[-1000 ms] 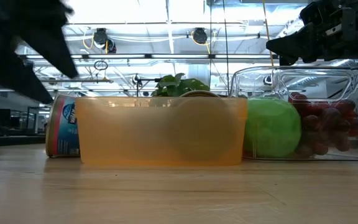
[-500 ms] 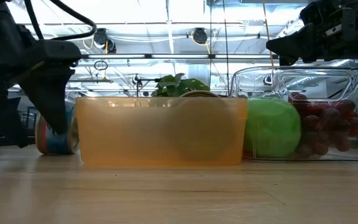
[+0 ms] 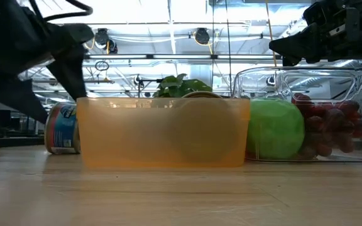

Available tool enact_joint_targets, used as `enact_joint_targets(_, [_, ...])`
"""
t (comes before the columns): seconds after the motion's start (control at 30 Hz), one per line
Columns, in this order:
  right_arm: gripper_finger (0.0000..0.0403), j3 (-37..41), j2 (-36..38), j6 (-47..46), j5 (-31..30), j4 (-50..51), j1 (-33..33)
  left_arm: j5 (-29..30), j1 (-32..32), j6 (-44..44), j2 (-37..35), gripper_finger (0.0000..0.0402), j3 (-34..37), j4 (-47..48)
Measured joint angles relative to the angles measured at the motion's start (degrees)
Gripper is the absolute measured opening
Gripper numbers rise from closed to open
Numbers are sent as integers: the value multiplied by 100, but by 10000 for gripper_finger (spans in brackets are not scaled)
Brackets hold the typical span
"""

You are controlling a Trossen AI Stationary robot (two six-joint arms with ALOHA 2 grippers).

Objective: Pick & Place Food Item
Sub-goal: Put the blue pink tuna can into the orange bin

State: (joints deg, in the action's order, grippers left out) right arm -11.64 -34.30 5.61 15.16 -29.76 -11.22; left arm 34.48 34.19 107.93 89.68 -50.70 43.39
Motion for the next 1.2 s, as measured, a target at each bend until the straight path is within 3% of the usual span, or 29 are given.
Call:
enact_joint_targets(0.3, [0, 0, 0, 2, 0, 0, 2, 160, -550, -146, 449, 365, -42, 214])
enact_joint_targets(0.5, [0, 0, 0, 2, -1, 0, 1, -56, -754, -840, 635, 365, -42, 349])
enact_joint_targets(0.87, [0, 0, 0, 0, 0, 0, 1, -184, -1225, -125, 632, 365, 57, 758])
enact_joint_targets(1.2, [0, 0, 0, 0, 0, -2, 0, 196, -1605, 434, 632, 365, 60, 693])
